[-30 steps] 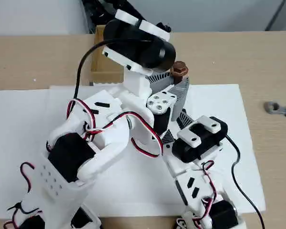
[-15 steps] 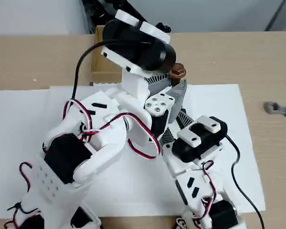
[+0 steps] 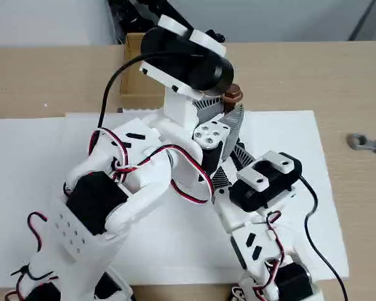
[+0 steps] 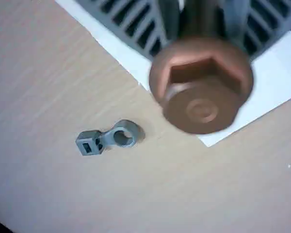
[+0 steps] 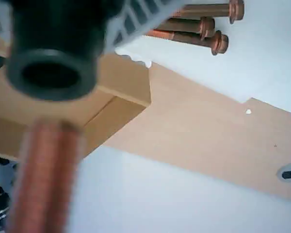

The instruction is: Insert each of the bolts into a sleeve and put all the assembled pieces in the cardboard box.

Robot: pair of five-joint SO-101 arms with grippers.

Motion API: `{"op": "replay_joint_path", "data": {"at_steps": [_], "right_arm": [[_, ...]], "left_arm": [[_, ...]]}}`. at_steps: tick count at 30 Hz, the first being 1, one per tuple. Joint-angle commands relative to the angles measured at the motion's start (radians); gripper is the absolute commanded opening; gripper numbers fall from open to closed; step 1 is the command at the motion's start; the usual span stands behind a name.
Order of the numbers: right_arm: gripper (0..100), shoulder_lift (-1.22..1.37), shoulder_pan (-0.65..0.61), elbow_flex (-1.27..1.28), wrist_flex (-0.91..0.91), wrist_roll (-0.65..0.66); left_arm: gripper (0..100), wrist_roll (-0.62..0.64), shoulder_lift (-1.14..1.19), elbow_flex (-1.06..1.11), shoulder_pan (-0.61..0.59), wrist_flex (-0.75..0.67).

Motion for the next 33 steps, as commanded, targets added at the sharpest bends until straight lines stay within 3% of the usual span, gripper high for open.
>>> {"op": "replay_joint_path", "data": {"at_steps": [1, 17, 33], "right_arm": [[0.5, -0.015, 0.001, -0.009, -0.028, -0.012], [0.5, -0.015, 0.001, -0.009, -0.028, -0.058], [0.5, -0.015, 0.001, -0.009, -0.028, -0.058]], "left_arm": [[1, -0.011, -0.009, 0.018, -0.006, -0.044], [1, -0.037, -0.153, 0.268, -0.049, -0.201], [1, -0.006, -0.157, 0.34, -0.06, -0.264]]}}
